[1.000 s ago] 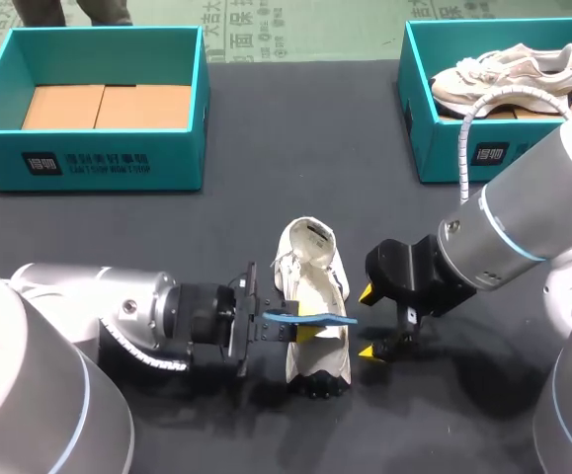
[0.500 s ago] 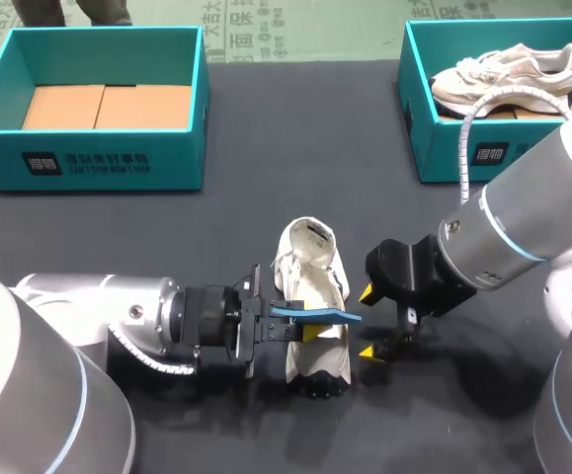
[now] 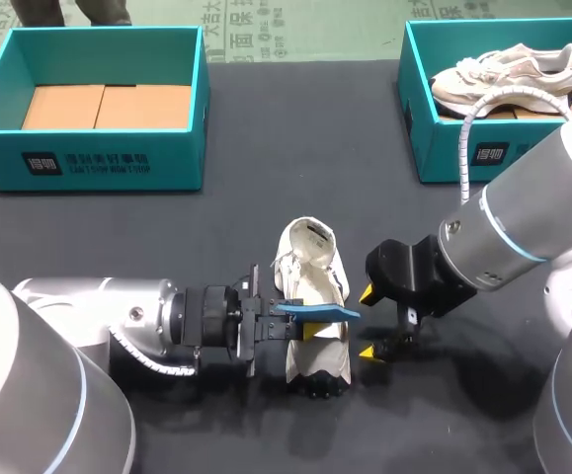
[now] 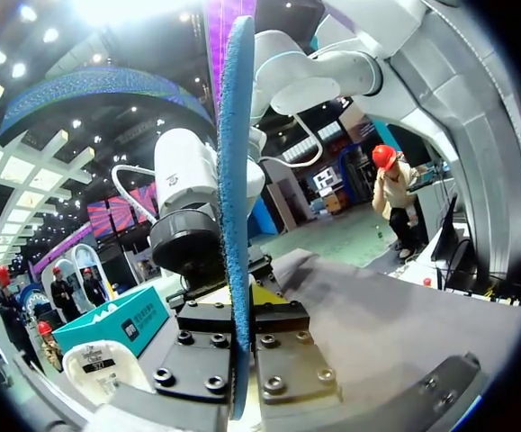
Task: Take the shoe out of the shoebox, open the shoe tongue, remove and reinsert the insole, then place the shoe into the shoebox
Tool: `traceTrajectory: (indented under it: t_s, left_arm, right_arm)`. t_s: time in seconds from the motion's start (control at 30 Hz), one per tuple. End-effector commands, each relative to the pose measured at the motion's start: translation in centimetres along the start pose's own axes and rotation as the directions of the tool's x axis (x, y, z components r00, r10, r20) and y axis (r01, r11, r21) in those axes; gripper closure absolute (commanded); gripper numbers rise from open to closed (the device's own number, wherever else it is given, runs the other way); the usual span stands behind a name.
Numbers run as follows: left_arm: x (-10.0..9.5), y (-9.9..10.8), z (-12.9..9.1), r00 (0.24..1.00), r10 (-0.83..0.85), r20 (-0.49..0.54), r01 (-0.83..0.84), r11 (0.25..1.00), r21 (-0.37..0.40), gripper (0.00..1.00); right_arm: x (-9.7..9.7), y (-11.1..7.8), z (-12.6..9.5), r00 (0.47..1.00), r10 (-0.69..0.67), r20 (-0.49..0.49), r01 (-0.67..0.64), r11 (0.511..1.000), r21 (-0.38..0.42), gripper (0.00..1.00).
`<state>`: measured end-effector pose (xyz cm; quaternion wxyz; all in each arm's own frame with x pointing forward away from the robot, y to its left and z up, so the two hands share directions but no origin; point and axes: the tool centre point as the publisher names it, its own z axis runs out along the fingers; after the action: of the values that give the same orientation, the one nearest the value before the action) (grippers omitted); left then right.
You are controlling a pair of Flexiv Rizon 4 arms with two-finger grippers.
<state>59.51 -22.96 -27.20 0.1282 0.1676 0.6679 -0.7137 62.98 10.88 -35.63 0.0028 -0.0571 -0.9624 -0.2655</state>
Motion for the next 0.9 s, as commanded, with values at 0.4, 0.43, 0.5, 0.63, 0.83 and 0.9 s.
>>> traceTrajectory:
  t_s: [0.4, 0.43, 0.5, 0.63, 0.83, 0.9]
  left_arm:
    - [0.0, 0.7, 0.2, 1.0, 0.009, 0.006, -0.009, 1.0, -0.014, 1.0]
    - [0.0, 0.8, 0.2, 1.0, 0.01, 0.005, -0.01, 1.0, -0.012, 1.0]
    - [-0.1, 1.0, 0.2, 1.0, 0.015, 0.002, -0.015, 1.0, -0.012, 1.0]
    - [-0.2, 1.2, 0.2, 1.0, 0.021, 0.005, -0.021, 1.0, -0.014, 1.0]
    - [-0.5, 1.8, 0.1, 1.0, 0.028, 0.012, -0.028, 0.999, -0.021, 1.0]
    - [-0.5, 1.9, 0.2, 0.999, 0.03, 0.01, -0.03, 0.999, -0.022, 1.0]
  right_arm:
    - [0.1, 0.0, 0.1, 1.0, 0.0, 0.001, 0.0, 1.0, -0.001, 0.0]
    - [0.1, 0.0, 0.1, 1.0, 0.0, 0.001, 0.0, 1.0, -0.001, 0.0]
    - [0.1, 0.0, 0.1, 1.0, 0.0, 0.001, 0.0, 1.0, -0.001, 0.0]
    - [0.1, 0.0, 0.1, 1.0, 0.0, 0.001, 0.0, 1.0, -0.001, 0.0]
    - [0.1, 0.0, 0.1, 1.0, 0.0, 0.001, 0.0, 1.0, -0.001, 0.0]
    - [0.1, 0.0, 0.1, 1.0, 0.0, 0.001, 0.0, 1.0, -0.001, 0.0]
